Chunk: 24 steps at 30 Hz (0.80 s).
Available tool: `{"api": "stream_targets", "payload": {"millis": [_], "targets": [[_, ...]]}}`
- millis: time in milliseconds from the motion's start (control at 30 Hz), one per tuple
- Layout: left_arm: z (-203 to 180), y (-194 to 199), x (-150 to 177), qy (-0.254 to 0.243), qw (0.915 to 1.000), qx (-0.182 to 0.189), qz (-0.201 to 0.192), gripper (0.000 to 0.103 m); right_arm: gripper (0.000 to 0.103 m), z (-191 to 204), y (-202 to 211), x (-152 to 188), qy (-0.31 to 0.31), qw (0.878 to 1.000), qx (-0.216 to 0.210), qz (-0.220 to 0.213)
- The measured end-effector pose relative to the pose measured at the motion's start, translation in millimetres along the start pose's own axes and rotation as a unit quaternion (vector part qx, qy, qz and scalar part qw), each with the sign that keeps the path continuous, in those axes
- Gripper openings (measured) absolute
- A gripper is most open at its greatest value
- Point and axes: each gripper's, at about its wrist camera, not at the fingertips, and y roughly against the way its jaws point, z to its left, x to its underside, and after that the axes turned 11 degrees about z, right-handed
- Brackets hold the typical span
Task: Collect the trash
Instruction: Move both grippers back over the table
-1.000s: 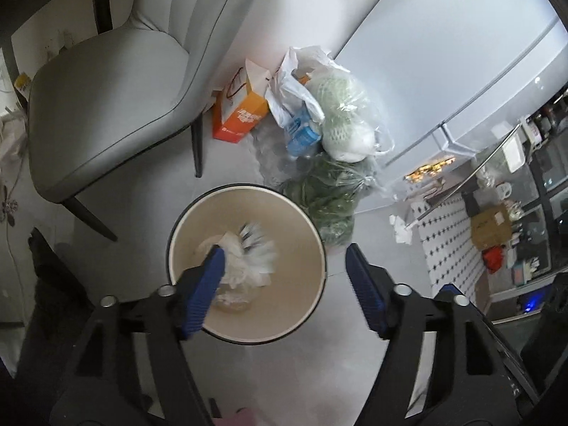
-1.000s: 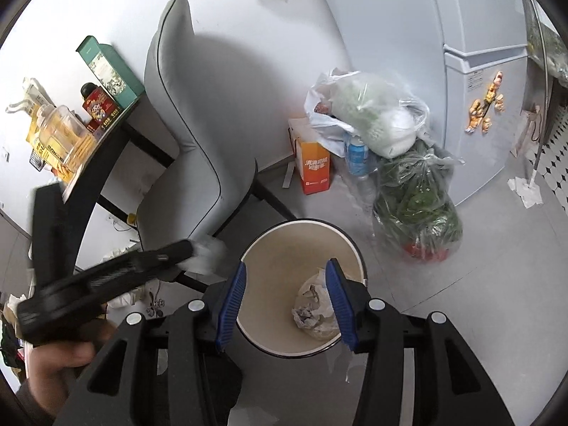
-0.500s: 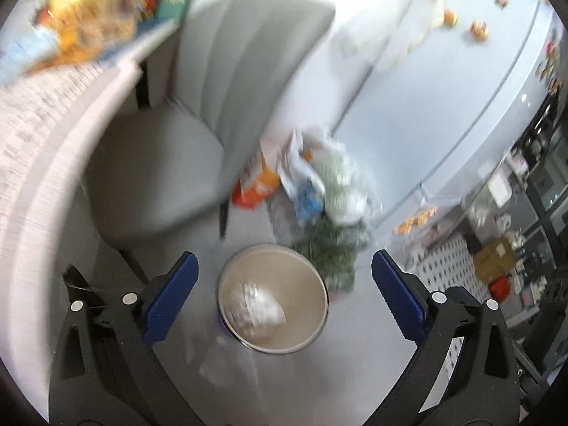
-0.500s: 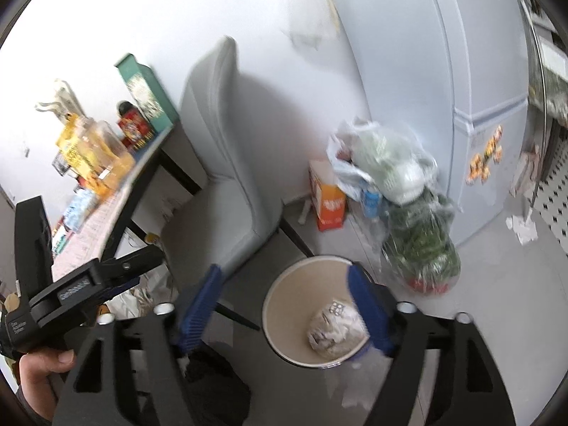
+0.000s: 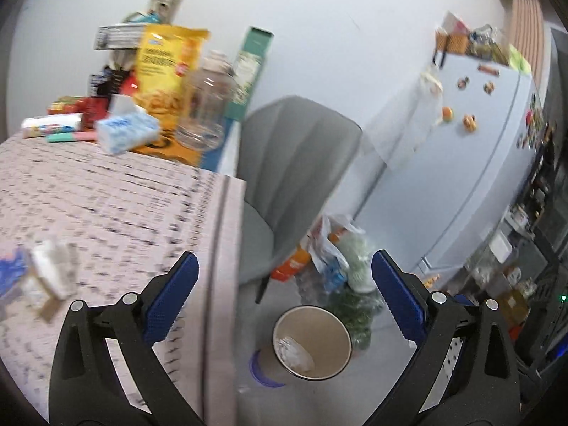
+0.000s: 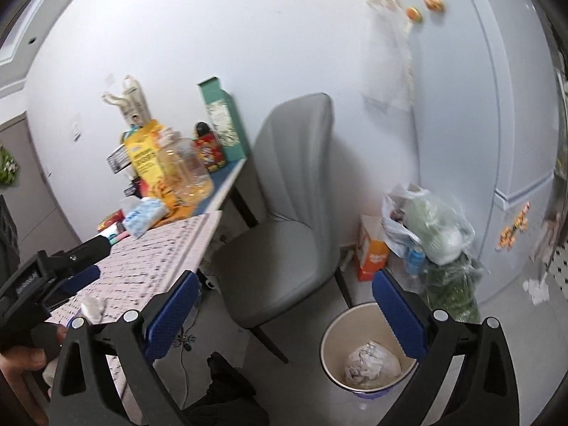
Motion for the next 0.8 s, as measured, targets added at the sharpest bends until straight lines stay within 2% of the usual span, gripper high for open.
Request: {"api": "stream_targets", "payload": {"millis": [333,800], "targets": [[64.1,80.4,22.3,0.043,0.9966,-0.054,-0.046,0.097,0.096,73.6,20.1,7.6,0.064,0.997,-0.050,-0.004],[122.9,137.6,64.8,0.089,0.9895,-0.099,-0.056,0.097,0.096,138.7,12.3,30.9,0.125,0.987,-0.099,0.030]]}}
